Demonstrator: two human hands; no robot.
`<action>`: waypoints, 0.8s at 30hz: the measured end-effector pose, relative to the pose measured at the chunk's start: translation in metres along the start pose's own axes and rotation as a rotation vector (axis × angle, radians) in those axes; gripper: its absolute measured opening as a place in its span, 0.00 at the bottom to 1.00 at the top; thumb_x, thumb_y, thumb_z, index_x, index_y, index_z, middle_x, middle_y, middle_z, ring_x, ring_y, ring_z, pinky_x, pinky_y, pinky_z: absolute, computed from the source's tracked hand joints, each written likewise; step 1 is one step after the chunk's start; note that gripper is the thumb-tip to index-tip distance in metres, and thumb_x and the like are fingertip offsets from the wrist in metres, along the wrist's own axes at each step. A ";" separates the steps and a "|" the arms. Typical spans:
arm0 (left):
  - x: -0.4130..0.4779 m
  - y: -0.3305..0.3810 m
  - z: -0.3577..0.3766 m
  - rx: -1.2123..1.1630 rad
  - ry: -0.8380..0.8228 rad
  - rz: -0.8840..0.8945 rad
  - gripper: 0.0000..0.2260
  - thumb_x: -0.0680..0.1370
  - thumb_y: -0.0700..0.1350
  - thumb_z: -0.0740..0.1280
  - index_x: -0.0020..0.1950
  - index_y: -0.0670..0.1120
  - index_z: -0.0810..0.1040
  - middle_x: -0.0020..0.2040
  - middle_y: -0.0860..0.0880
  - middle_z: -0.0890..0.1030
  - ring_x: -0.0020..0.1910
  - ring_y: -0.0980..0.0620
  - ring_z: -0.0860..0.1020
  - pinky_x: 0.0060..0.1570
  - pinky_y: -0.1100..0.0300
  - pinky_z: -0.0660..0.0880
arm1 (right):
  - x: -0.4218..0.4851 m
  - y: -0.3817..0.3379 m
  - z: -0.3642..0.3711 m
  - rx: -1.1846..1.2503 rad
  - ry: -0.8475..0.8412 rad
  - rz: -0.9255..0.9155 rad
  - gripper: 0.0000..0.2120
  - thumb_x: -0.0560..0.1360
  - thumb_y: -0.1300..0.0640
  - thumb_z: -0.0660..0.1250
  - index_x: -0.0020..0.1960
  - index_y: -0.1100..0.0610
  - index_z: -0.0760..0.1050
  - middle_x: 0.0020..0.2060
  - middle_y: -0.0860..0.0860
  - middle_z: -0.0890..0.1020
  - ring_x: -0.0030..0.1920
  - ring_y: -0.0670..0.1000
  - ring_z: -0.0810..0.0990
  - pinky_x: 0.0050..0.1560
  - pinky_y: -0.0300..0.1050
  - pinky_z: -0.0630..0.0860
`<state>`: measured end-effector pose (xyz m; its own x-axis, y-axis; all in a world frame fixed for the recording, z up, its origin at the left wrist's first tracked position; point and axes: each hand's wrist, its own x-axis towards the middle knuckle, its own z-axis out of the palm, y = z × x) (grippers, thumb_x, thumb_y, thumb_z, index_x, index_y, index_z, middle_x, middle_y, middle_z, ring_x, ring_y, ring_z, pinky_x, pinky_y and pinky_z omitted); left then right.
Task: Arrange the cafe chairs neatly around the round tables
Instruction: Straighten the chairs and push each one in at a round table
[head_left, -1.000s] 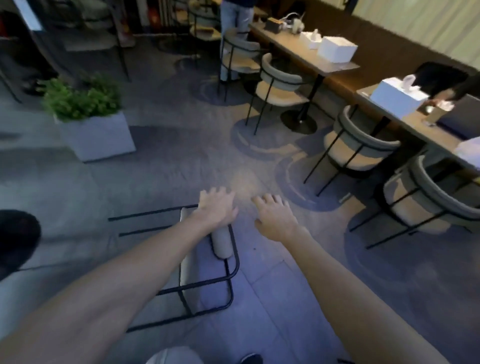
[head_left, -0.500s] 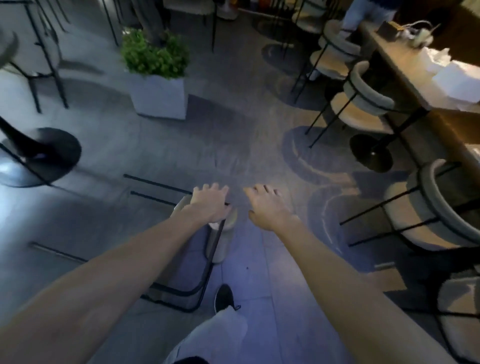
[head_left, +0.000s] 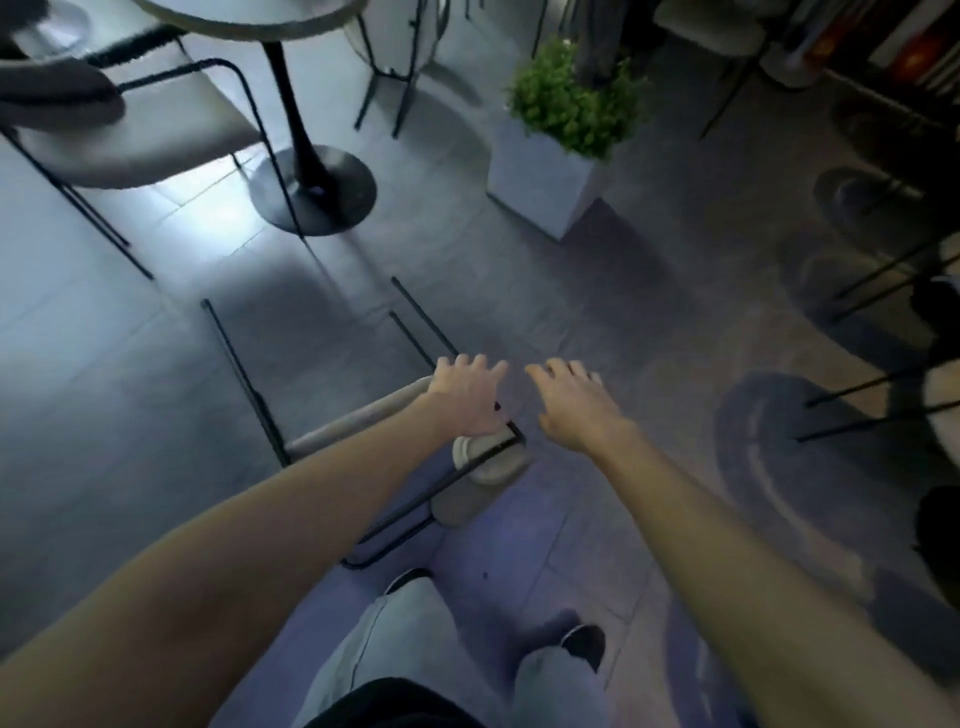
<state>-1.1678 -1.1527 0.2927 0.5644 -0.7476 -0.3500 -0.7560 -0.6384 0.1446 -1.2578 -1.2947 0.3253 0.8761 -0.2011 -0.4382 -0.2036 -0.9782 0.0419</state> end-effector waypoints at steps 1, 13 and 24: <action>-0.004 0.004 0.004 -0.014 0.008 -0.035 0.29 0.76 0.62 0.60 0.72 0.49 0.65 0.64 0.43 0.74 0.62 0.38 0.73 0.59 0.43 0.70 | 0.006 0.002 0.002 -0.016 0.006 -0.046 0.29 0.78 0.55 0.63 0.77 0.54 0.58 0.70 0.57 0.67 0.69 0.62 0.65 0.66 0.58 0.65; -0.039 0.117 0.141 -0.046 0.070 -0.547 0.30 0.75 0.60 0.61 0.74 0.49 0.63 0.62 0.45 0.73 0.59 0.41 0.73 0.54 0.47 0.68 | 0.022 0.042 0.117 -0.159 -0.006 -0.586 0.31 0.75 0.44 0.67 0.74 0.54 0.63 0.66 0.56 0.70 0.65 0.61 0.69 0.62 0.58 0.69; 0.071 0.109 0.337 0.198 0.293 -0.542 0.33 0.74 0.55 0.63 0.76 0.43 0.63 0.73 0.40 0.66 0.71 0.38 0.64 0.69 0.41 0.61 | 0.132 0.052 0.336 -0.167 0.353 -0.585 0.43 0.67 0.45 0.75 0.76 0.53 0.59 0.66 0.57 0.70 0.63 0.60 0.72 0.57 0.56 0.73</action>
<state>-1.3213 -1.2137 -0.0283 0.9292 -0.3657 -0.0540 -0.3695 -0.9145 -0.1649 -1.3000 -1.3548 -0.0324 0.9166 0.3830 -0.1147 0.3893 -0.9203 0.0378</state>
